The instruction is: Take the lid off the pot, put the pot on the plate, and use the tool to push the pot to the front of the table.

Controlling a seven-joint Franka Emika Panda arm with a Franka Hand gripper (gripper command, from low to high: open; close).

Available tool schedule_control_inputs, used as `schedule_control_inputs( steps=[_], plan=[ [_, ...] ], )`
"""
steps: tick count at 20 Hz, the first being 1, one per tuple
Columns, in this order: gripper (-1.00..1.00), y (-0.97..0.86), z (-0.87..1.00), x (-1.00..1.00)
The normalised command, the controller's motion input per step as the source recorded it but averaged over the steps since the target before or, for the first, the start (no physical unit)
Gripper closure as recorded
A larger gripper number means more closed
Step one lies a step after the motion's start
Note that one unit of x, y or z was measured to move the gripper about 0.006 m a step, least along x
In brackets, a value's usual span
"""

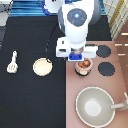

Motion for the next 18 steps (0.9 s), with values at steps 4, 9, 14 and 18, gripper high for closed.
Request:
schedule_control_inputs(
  steps=[4,9,14,18],
  plan=[
    [-1.0,0.01,-0.61,-0.15],
    [-1.0,0.02,-0.36,-0.18],
    [1.0,0.03,-0.1,-0.07],
    [1.0,0.13,-0.02,-0.13]
  ],
)
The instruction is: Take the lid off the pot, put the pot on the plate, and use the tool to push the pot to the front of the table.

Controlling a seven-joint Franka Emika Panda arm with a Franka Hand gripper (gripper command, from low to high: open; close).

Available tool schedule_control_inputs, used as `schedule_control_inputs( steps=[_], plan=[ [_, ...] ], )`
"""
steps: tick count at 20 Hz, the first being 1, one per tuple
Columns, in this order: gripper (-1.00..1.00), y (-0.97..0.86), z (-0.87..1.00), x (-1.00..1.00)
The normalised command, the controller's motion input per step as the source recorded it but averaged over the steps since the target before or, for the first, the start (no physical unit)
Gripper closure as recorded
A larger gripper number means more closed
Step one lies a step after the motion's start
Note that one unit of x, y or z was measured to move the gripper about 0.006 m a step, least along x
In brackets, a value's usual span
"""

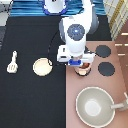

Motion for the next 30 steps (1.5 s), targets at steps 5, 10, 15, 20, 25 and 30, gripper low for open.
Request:
schedule_control_inputs(
  steps=[5,10,15,20,25,30],
  plan=[
    [1.0,0.26,0.0,-0.12],
    [1.0,0.28,0.02,-0.07],
    [1.0,0.31,0.09,-0.02],
    [1.0,0.28,0.16,0.0],
    [1.0,0.03,0.75,0.0],
    [1.0,-0.51,1.0,0.0]
  ],
)
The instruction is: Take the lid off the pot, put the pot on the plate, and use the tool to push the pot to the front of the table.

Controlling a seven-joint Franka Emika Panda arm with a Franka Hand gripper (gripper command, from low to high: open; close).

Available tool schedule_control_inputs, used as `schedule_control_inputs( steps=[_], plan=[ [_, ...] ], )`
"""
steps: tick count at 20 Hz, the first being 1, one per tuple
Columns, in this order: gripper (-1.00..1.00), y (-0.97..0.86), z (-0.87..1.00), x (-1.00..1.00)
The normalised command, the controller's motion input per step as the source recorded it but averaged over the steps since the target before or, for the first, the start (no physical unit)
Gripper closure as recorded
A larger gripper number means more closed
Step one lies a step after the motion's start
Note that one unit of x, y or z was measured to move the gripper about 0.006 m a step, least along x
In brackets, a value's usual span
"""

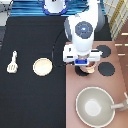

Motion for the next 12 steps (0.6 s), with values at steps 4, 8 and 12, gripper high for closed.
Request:
schedule_control_inputs(
  steps=[4,8,12],
  plan=[
    [1.0,-0.85,1.0,-0.04],
    [1.0,-0.86,0.81,-0.16],
    [1.0,-0.88,0.59,-0.16]
  ],
)
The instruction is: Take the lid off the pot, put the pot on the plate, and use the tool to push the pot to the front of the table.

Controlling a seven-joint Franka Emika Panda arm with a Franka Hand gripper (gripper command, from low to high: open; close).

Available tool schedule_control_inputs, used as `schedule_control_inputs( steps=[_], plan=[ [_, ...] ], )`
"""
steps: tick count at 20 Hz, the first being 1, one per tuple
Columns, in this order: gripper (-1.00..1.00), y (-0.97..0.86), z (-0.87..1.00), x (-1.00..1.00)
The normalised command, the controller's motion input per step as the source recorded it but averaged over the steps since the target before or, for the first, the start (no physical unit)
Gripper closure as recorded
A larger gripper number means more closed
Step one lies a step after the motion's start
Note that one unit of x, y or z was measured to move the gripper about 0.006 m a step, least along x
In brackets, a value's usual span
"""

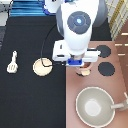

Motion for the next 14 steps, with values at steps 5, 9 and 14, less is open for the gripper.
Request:
schedule_control_inputs(
  steps=[5,9,14],
  plan=[
    [1.0,-0.87,0.24,-0.3],
    [1.0,-0.77,0.01,-0.55],
    [1.0,-0.6,-0.03,-0.72]
  ],
)
